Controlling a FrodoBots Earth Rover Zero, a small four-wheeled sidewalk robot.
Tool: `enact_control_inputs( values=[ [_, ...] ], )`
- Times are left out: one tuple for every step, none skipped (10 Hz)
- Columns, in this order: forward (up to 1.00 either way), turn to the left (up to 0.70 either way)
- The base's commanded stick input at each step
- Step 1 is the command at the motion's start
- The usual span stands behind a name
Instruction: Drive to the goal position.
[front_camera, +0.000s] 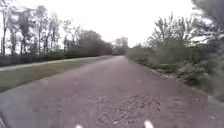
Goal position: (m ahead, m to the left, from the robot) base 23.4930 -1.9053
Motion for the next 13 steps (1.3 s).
enact_control_inputs(
  values=[
    [0.7, 0.0],
    [0.7, 0.0],
    [0.7, 0.0],
    [0.7, 0.0],
    [0.7, 0.0],
    [0.7, 0.0],
    [0.7, 0.0],
    [0.7, 0.0],
    [0.7, 0.0],
    [0.7, 0.0],
    [0.7, 0.0],
    [0.7, 0.0],
    [0.7, 0.0]
  ],
)
